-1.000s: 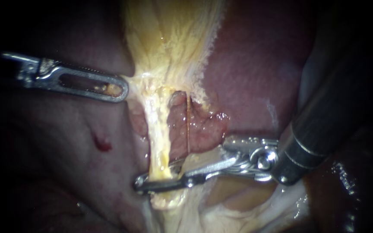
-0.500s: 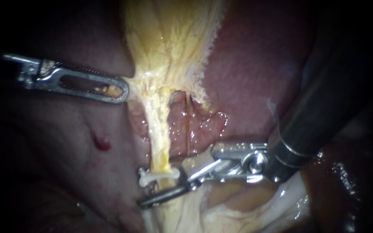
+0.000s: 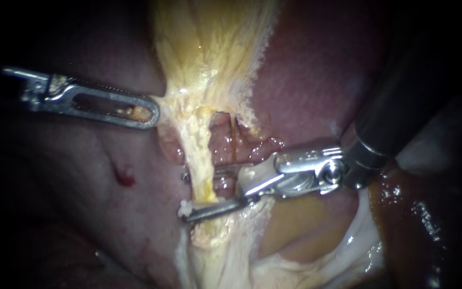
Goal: Going back first clip left tube
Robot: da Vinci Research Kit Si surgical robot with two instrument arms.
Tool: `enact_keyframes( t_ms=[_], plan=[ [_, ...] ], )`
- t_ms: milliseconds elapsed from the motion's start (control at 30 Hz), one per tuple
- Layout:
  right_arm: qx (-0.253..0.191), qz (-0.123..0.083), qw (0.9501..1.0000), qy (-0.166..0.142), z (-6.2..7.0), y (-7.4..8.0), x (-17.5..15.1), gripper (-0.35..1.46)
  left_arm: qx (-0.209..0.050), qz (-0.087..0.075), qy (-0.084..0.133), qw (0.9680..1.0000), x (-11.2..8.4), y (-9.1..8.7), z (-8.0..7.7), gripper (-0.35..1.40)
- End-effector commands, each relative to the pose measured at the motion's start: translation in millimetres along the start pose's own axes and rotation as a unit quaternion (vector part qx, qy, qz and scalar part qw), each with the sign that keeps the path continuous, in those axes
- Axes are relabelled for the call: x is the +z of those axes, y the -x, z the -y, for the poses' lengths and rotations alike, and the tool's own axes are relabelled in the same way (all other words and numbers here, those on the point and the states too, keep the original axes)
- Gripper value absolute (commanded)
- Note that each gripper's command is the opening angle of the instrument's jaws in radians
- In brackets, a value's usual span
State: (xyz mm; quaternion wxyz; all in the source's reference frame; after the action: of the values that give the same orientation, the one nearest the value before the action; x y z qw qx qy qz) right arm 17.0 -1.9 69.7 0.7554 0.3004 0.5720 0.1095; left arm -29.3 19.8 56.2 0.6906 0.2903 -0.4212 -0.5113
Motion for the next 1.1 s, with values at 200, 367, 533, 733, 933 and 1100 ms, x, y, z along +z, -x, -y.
enact_keyframes(
  t_ms=[200, 367, 533, 733, 933, 1100],
  plan=[
    [-0.032, -0.004, 0.9994, 0.012, 0.7, -0.8, -6.0, 0.50, 0.000, 0.000, -0.001, 1.0000, -0.1, 0.0, 0.0, -0.35],
    [-0.048, -0.006, 0.9985, 0.026, 1.1, -2.6, -11.4, 0.50, 0.000, 0.000, -0.001, 1.0000, -0.1, 0.0, 0.0, -0.35],
    [-0.054, -0.008, 0.9978, 0.039, 1.5, -4.3, -15.6, 0.50, 0.000, 0.000, -0.001, 1.0000, -0.1, 0.0, 0.0, -0.35],
    [-0.054, -0.008, 0.9977, 0.040, 1.7, -4.5, -16.8, 0.50, 0.000, 0.000, -0.001, 1.0000, -0.1, 0.0, 0.0, -0.35],
    [-0.055, -0.008, 0.9978, 0.037, 2.0, -4.6, -16.8, 0.50, 0.002, 0.002, 0.002, 1.0000, 1.1, -0.5, -0.3, -0.35],
    [-0.055, -0.008, 0.9979, 0.034, 2.2, -4.6, -16.9, 0.50, 0.006, 0.002, -0.001, 1.0000, 3.9, -1.5, -0.9, -0.35]
  ],
)
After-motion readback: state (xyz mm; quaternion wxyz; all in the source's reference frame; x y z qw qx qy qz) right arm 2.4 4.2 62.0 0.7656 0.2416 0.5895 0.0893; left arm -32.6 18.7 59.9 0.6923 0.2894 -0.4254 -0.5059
